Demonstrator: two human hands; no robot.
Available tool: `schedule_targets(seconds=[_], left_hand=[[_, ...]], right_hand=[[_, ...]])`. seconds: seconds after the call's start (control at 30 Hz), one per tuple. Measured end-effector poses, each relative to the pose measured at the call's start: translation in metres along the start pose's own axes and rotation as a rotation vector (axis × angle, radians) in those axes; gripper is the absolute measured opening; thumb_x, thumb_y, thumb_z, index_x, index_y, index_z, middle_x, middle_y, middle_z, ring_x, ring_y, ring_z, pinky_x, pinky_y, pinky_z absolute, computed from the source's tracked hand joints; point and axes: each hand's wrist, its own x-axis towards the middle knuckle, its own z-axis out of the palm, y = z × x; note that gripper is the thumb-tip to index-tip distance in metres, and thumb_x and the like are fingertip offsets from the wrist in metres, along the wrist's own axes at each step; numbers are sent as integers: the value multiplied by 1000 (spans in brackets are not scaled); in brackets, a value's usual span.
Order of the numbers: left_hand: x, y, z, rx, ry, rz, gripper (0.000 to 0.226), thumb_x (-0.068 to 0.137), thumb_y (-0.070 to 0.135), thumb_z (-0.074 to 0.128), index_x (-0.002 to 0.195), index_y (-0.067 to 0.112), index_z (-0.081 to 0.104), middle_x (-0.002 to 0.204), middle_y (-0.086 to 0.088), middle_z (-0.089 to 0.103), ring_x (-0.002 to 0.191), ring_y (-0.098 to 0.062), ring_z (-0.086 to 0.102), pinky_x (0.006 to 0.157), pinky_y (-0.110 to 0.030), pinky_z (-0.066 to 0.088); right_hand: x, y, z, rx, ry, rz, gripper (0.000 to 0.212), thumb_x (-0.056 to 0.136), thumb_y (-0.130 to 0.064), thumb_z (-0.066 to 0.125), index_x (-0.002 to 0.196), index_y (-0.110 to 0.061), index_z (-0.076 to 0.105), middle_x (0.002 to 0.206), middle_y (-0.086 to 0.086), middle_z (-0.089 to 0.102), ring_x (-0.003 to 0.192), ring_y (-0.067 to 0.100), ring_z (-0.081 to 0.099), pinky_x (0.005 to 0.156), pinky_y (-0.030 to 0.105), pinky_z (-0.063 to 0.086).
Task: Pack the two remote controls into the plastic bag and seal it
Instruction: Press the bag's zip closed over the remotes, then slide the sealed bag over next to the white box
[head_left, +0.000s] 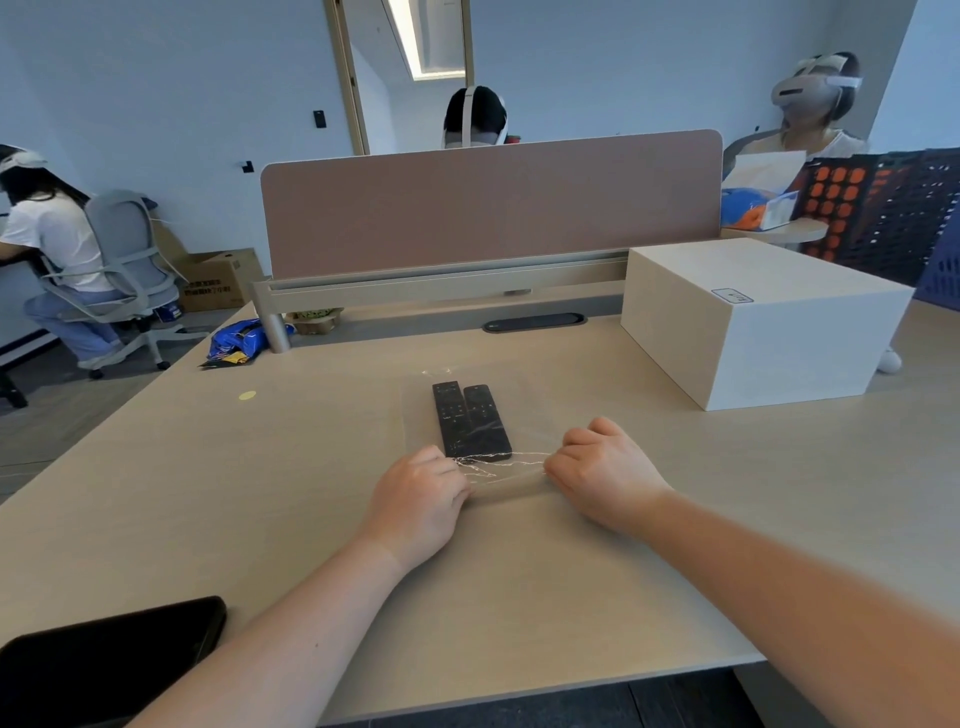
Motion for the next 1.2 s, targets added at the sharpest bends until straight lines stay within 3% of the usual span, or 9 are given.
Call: schedule_targets(seconds=[0.17, 0.4, 0.53, 0.63, 0.73, 0.8, 0.93, 1.1, 1.2], left_hand=[[-2, -1, 0, 39, 0, 25, 36, 80, 29, 44, 55, 20, 68, 53, 9, 63, 59, -18, 57, 49, -21, 49], [-4, 2, 2, 19, -11, 27, 35, 80, 27, 45, 58, 20, 71, 56, 9, 66, 61, -18, 59, 50, -23, 52], [-7, 1, 3, 47, -38, 33, 37, 81, 31, 43, 58, 21, 70, 56, 10, 64, 61, -16, 58, 48, -24, 52], [-11, -3, 0, 43, -55, 8, 38, 81, 40, 42, 62, 23, 70, 59, 11, 65, 63, -15, 60, 49, -22, 52], [-16, -6, -9, 11, -64, -19, 39, 79, 55, 45, 76, 26, 69, 67, 13, 68, 68, -14, 61, 52, -25, 53], [-17, -8, -15, -10, -53, -13, 41, 78, 60, 46, 82, 26, 70, 71, 13, 70, 69, -15, 62, 54, -27, 54], [-15, -16, -22, -9, -33, -64, 44, 85, 52, 40, 82, 24, 73, 74, 10, 72, 71, -18, 63, 56, -28, 52], [-9, -33, -16, 62, -44, -260, 39, 92, 35, 41, 67, 15, 64, 67, -2, 65, 72, -29, 61, 54, -28, 39], [-7, -37, -14, 95, -62, -356, 34, 93, 31, 46, 71, 14, 64, 72, -4, 64, 74, -31, 61, 54, -28, 34]], right_hand=[[-14, 14, 0, -39, -51, 2, 26, 38, 0, 74, 52, -19, 61, 43, -6, 56, 49, 20, 56, 52, 24, 41], [-26, 20, -4, -14, -84, 35, 29, 31, -1, 77, 49, -17, 61, 40, -3, 54, 40, 19, 55, 40, 20, 39], [-31, 21, -6, 63, -50, 54, 31, 55, -20, 84, 42, -17, 56, 37, -2, 55, 38, 19, 58, 36, 18, 40], [-33, 20, -19, 170, -95, 103, 9, 83, -23, 60, 81, -19, 68, 75, -2, 71, 83, 20, 66, 60, 25, 50], [-29, 18, -32, 441, -220, 365, 38, 91, -14, 41, 125, -25, 54, 115, 0, 64, 112, 22, 56, 79, 29, 47], [-17, 16, -32, 606, -176, 566, 42, 90, -10, 41, 127, -25, 53, 118, 0, 64, 107, 25, 59, 81, 30, 48], [16, 11, -22, 824, -231, 788, 37, 87, -13, 44, 121, -20, 60, 92, -1, 64, 88, 25, 61, 77, 30, 50], [49, 10, -11, 815, -321, 821, 56, 90, -45, 57, 137, -17, 46, 133, 9, 57, 120, 28, 55, 97, 38, 47], [61, 4, -5, 713, -395, 812, 66, 86, -54, 56, 140, -20, 39, 133, 13, 53, 120, 34, 52, 97, 43, 48]])
